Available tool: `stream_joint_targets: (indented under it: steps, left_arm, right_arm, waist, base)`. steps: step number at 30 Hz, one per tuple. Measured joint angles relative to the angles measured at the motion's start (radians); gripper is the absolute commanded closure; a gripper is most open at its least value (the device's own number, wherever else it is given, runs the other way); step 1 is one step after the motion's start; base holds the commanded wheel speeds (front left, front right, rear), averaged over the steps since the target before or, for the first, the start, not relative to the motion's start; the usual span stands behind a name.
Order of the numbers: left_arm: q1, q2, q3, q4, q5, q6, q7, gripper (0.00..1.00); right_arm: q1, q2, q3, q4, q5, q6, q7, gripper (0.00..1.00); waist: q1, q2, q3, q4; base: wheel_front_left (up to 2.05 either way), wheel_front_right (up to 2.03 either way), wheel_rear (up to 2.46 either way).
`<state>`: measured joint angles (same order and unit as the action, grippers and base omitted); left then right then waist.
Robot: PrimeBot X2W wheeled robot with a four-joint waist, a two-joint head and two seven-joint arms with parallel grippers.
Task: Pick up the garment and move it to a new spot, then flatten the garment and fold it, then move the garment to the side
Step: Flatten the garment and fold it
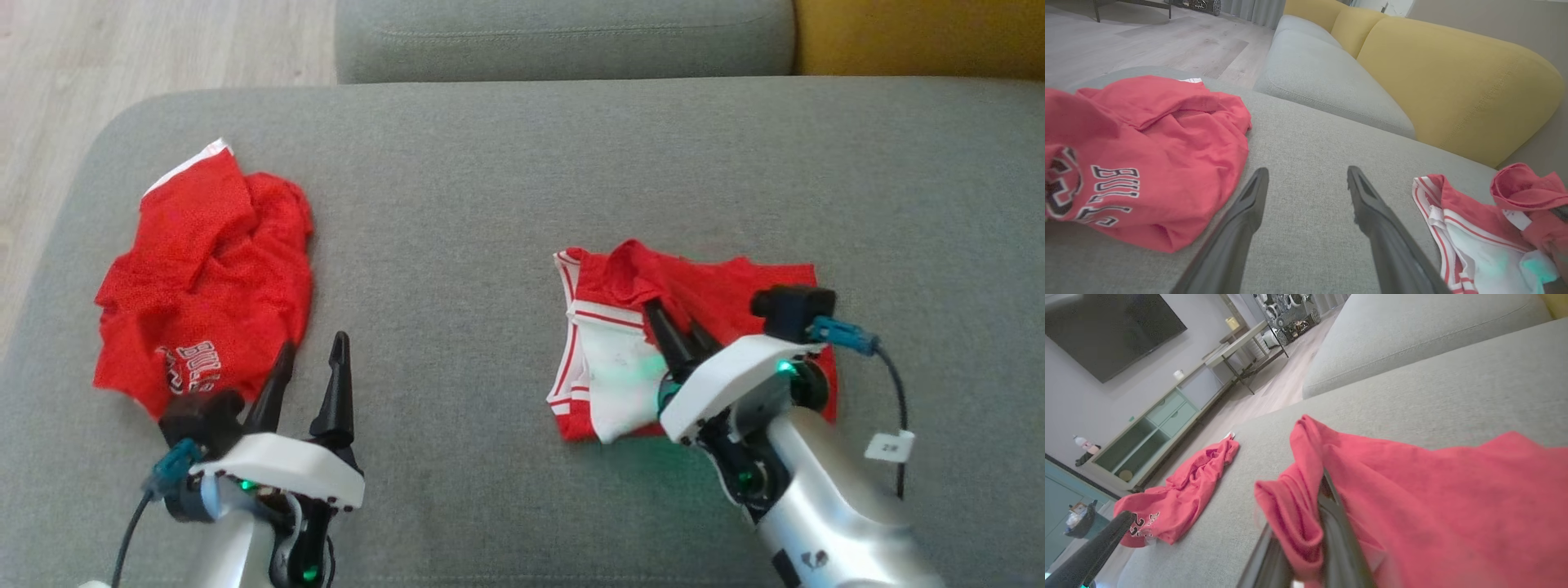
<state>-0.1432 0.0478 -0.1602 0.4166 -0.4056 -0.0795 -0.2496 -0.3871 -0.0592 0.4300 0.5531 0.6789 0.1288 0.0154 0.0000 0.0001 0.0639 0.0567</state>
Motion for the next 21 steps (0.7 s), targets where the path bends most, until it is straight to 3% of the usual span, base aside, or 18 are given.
stream_joint_targets:
  steps: [4, 5, 6, 15, 21]
  left_arm:
    - [-0.003, 0.000, -0.005, 0.005, 0.000, 0.000, 0.000, 0.00]
    - [-0.004, 0.000, -0.007, 0.005, 0.000, 0.000, 0.000, 0.00]
    - [-0.004, 0.000, -0.008, 0.006, 0.000, 0.000, 0.000, 0.00]
    - [-0.005, -0.001, -0.016, 0.026, -0.001, 0.000, 0.000, 0.00]
    - [-0.005, -0.001, -0.015, 0.031, -0.001, 0.001, 0.000, 0.00]
  right_arm:
    - [-0.037, 0.000, 0.058, 0.081, 0.024, 0.000, -0.048, 1.00]
    - [-0.044, -0.001, 0.071, 0.099, 0.037, 0.000, -0.054, 0.79]
    - [-0.052, -0.001, 0.086, 0.116, 0.046, 0.000, -0.067, 0.00]
    - [-0.110, -0.003, 0.235, 0.141, 0.174, 0.000, -0.120, 0.00]
    - [-0.172, -0.003, 0.240, 0.164, 0.177, 0.000, -0.158, 0.00]
  waist:
    - [0.0000, 0.0000, 0.012, 0.015]
    - [0.0000, 0.0000, 0.015, 0.019]
    - [0.0000, 0.0000, 0.018, 0.021]
    - [0.0000, 0.0000, 0.021, 0.018]
    - [0.0000, 0.0000, 0.000, -0.006]
  base:
    - [0.00, 0.00, 0.00]
    - [0.00, 0.00, 0.00]
    - [0.00, 0.00, 0.00]
    - [0.00, 0.00, 0.00]
    - [0.00, 0.00, 0.00]
